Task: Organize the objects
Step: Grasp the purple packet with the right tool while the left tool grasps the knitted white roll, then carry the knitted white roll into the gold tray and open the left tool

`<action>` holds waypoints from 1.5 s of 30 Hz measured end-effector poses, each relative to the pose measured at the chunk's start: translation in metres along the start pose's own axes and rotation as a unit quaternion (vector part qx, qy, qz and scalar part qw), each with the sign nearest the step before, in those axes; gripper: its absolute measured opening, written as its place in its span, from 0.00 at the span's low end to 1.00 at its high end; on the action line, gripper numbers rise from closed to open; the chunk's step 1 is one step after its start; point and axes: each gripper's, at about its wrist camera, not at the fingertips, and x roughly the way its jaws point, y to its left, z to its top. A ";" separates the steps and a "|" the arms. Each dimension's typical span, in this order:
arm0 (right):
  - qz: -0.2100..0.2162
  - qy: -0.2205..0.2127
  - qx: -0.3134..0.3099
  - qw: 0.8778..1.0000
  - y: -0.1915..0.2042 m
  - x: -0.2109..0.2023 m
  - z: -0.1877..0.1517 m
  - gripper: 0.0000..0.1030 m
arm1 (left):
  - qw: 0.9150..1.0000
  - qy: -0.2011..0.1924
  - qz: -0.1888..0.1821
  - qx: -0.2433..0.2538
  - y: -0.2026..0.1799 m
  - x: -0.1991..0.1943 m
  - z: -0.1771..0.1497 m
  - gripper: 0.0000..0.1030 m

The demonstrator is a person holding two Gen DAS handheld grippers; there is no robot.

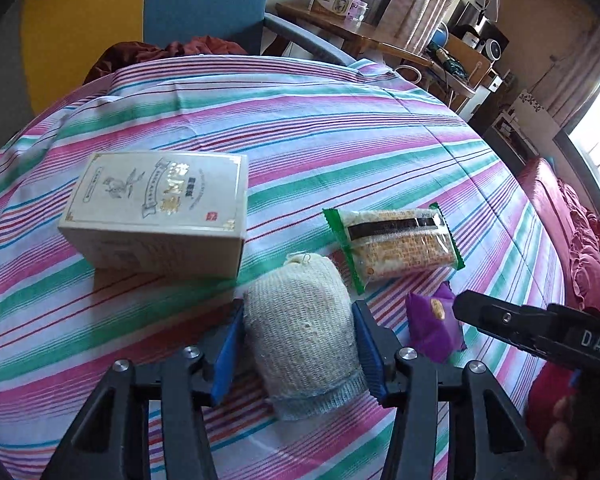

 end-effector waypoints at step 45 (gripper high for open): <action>-0.136 -0.007 -0.191 0.972 0.057 0.026 -0.022 0.47 | 0.987 -0.114 0.052 -0.101 0.122 -0.233 -0.178 0.51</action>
